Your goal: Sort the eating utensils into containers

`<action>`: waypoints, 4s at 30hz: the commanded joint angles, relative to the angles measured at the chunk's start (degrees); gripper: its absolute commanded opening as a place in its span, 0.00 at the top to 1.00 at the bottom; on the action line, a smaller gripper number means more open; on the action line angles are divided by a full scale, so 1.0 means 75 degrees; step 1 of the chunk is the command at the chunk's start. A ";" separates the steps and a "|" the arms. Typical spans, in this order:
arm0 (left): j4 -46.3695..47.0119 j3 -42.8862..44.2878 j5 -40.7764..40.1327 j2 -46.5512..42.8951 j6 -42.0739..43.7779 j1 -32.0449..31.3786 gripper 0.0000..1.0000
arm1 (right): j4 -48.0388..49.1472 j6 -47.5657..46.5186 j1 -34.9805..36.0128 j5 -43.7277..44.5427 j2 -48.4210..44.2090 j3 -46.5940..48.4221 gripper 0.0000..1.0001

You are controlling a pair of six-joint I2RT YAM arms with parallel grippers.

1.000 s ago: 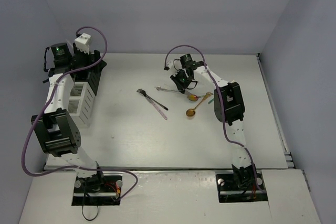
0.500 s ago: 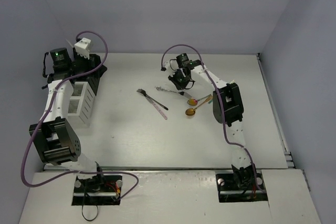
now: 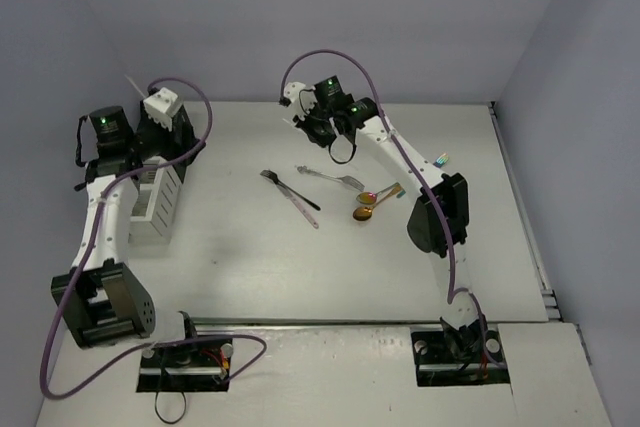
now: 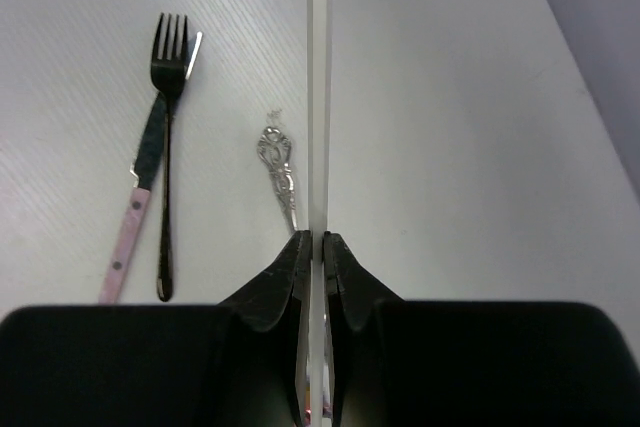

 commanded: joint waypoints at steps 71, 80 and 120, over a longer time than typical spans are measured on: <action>0.0230 -0.3012 -0.2972 -0.2157 1.0272 -0.7648 1.00 | 0.2669 0.7325 -0.0644 -0.4564 -0.2654 -0.3143 0.00; -0.0967 -0.1625 -0.3719 -0.2854 0.4845 -0.7795 1.00 | 0.2598 0.6563 -0.3527 -0.4483 -0.2767 -0.2516 0.04; 0.4932 0.5555 -0.1463 0.4248 -0.4333 0.1102 1.00 | 0.0310 0.2133 -0.4812 -0.0635 -0.5044 -0.6025 0.47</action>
